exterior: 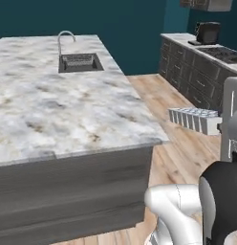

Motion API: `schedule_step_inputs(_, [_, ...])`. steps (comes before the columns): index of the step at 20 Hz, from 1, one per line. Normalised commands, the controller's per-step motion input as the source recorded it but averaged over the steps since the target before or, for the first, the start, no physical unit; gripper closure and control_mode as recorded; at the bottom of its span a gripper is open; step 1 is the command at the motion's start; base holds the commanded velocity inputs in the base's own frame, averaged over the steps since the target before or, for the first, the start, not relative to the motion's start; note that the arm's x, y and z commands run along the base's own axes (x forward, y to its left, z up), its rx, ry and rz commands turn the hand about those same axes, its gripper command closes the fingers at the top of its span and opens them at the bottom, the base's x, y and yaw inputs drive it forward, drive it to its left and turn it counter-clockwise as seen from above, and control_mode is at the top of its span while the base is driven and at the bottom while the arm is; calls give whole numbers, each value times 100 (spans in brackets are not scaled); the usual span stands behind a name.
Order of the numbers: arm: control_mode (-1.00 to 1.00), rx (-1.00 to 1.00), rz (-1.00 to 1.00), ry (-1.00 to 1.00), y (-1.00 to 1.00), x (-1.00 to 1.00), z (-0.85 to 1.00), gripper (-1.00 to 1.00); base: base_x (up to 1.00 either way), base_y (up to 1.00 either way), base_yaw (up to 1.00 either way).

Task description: Open the freezer door, pick up the ice cube tray from the freezer, and place it on the dining counter.

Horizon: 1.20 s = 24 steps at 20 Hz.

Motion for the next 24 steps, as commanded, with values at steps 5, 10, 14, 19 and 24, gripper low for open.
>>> schedule_step_inputs(5, [100,0,0,0,0,0,0,100,33,80,30])
schedule_step_inputs(10, [100,0,0,0,0,0,0,100,39,66,16])
schedule_step_inputs(14, [100,0,0,0,0,0,0,100,52,22,9])
schedule_step_inputs(19, [100,0,0,0,0,0,0,100,50,1,5])
schedule_step_inputs(24, [100,0,0,0,0,0,0,100,45,0,1])
